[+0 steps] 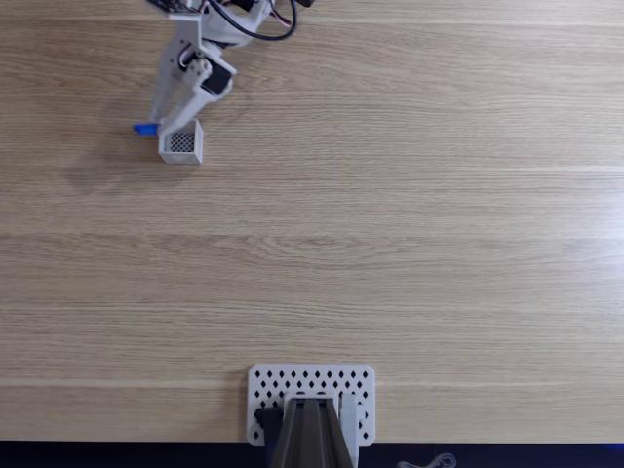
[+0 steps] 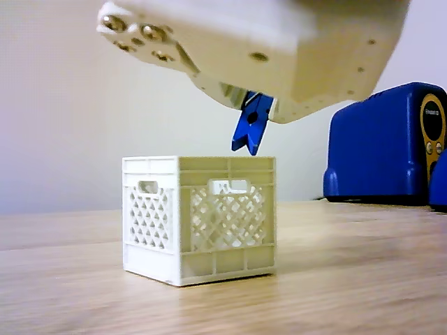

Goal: Grasp a peg and put it in the crate.

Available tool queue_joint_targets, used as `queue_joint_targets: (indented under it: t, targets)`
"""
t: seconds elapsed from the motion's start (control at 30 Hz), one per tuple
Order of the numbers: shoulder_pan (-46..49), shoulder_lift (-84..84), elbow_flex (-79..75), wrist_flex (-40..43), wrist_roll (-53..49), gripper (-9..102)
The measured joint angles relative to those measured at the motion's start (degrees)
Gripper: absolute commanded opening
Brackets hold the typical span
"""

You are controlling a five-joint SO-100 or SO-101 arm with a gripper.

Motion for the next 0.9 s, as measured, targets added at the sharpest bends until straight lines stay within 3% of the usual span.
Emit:
queue_joint_targets:
  t: [0.33, 0.63, 0.9]
  targets:
    - [-1.1, 0.0, 0.0, 0.0, 0.0, 0]
    - [-1.1, 0.0, 0.0, 0.0, 0.0, 21]
    - [-1.1, 0.0, 0.0, 0.0, -0.4, 18]
